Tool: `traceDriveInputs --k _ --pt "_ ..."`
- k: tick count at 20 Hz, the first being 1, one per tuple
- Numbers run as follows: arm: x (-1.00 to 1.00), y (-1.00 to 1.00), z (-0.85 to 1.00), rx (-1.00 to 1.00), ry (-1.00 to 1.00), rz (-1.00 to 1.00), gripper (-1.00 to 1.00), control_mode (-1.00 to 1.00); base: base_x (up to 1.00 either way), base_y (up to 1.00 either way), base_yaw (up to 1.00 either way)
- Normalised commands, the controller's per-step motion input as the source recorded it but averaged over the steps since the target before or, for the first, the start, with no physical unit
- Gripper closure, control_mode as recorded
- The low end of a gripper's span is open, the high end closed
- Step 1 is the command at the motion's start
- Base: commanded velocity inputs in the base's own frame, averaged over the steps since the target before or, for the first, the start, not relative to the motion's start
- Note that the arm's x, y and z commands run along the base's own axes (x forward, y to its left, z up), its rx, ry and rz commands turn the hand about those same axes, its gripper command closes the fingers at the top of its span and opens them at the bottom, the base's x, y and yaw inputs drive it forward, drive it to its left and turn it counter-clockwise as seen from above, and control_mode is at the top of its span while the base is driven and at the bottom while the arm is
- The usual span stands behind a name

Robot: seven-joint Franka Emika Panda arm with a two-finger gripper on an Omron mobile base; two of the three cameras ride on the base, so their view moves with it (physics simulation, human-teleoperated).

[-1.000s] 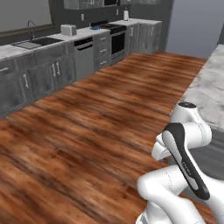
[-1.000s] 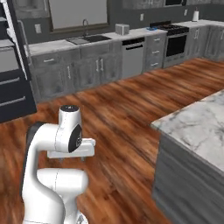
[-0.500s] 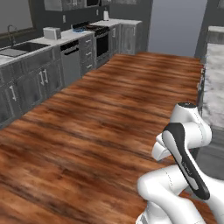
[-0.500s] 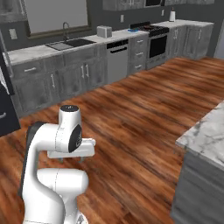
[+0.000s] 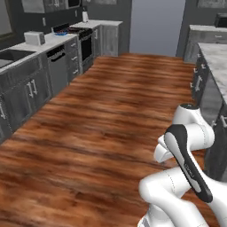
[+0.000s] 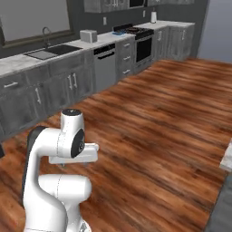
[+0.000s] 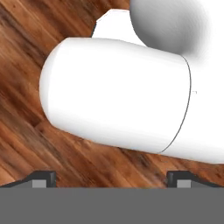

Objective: Place the cold items (peach and mango) from the fridge in one tupperware on the dining counter. Place the warm items (hot dog and kebab skewer) in the stove area in another tupperware.

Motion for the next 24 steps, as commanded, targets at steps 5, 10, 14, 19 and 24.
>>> traceDriveInputs --k 5,10,14,19,24 --pt "0.0 0.0 0.0 0.0 0.0 0.0 -1.0 1.0 1.0 0.52 -0.63" --pt "0.0 0.0 0.0 0.0 0.0 0.0 -1.0 1.0 1.0 0.45 -0.73" --pt "0.0 0.0 0.0 0.0 0.0 0.0 -1.0 1.0 1.0 0.73 -0.54" --pt "0.0 0.0 0.0 0.0 0.0 0.0 -1.0 1.0 1.0 0.86 -0.16" --pt "0.0 0.0 0.0 0.0 0.0 0.0 -1.0 1.0 1.0 0.93 0.02"
